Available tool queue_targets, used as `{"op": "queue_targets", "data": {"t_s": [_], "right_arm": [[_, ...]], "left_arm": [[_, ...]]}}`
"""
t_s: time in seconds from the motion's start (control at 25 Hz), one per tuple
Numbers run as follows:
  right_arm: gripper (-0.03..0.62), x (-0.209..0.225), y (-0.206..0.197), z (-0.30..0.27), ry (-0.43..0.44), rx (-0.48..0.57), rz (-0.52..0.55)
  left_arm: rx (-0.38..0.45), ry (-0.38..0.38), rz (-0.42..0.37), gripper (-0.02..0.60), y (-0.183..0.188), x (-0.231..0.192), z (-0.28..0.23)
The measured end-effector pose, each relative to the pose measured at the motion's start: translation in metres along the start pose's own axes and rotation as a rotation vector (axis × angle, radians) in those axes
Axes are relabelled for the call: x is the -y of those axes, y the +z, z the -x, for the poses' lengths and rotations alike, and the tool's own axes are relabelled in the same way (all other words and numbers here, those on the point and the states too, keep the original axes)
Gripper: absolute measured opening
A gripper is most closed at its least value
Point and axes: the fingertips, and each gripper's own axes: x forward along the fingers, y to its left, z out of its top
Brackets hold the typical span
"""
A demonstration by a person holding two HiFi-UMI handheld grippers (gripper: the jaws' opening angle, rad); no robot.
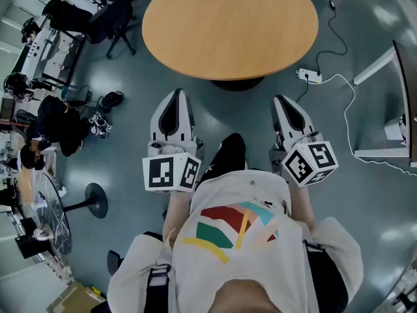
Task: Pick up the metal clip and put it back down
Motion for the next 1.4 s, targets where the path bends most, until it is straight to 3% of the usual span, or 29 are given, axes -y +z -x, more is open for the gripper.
{"op": "queue_targets", "data": {"t_s": [0.36,0.8,1.04,1.4], "right_arm": [[0.034,-0.023,-0.007,-0.018,0.065,-0.069,0.067],[0.034,-0.017,0.0,-0.074,0.039,-0.057,0.118],[0.034,0.012,0.021,-0.154,0.022,-0.023,0.199],[0.034,0.061,0.053,-0.361,-0.01,-0.05,0.221]], "left_arm": [[0.011,0.063,0.001,0.044,0.0,-0.032,0.003],[0.072,0.053,0.027,0.044,0.002,-0.077,-0.047],[0.081,0.001,0.022,0.044,-0.014,-0.107,-0.13],[0.022,-0.043,0.039,0.044,-0.037,-0.212,-0.312]]}}
